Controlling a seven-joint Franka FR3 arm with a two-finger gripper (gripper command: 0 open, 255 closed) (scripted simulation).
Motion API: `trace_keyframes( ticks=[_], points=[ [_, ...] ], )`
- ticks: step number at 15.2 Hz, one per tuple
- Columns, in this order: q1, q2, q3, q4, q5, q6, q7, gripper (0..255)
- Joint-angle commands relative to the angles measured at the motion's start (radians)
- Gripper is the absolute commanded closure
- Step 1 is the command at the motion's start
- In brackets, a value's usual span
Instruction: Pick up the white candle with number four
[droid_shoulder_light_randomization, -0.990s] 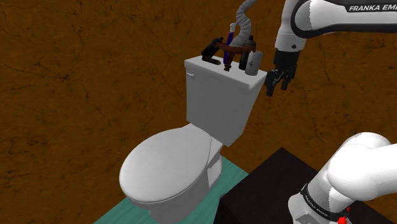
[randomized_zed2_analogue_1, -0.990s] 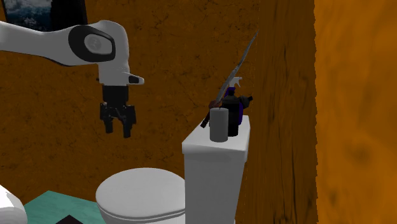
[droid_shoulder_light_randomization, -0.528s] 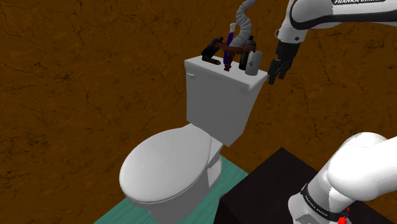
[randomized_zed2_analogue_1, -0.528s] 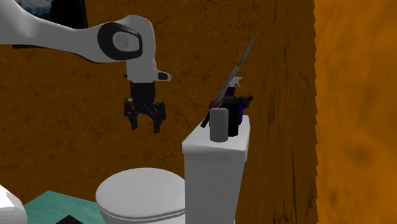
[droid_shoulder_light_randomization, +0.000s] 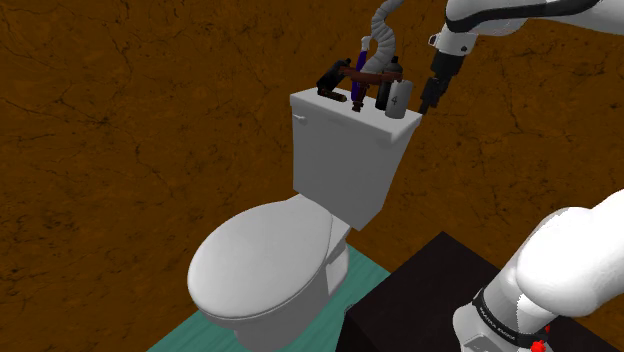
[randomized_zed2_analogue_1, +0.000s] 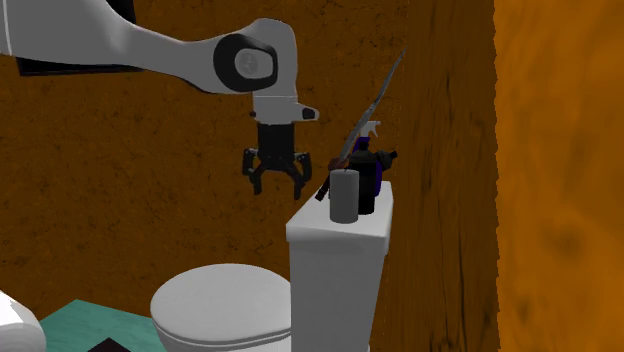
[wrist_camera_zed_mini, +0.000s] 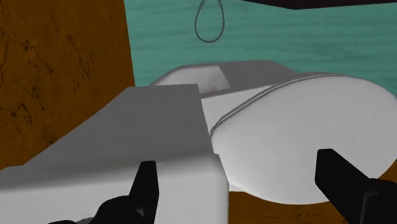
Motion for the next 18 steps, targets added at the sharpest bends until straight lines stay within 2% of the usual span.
trace_keyframes(
  ticks=[1,4,7,10,13,18],
  points=[
    [0.009,0.079,-0.045,0.086,0.039,0.003,-0.09,0],
    [0.011,0.2,-0.102,0.215,0.118,-0.007,-0.219,0],
    [-0.007,0.336,-0.148,0.367,0.218,-0.039,-0.349,0],
    [-0.057,0.488,-0.174,0.548,0.335,-0.097,-0.47,0],
    [-0.134,0.634,-0.172,0.744,0.443,-0.174,-0.555,0],
    [-0.117,0.611,-0.167,0.647,0.431,-0.097,-0.566,0]
  ],
)
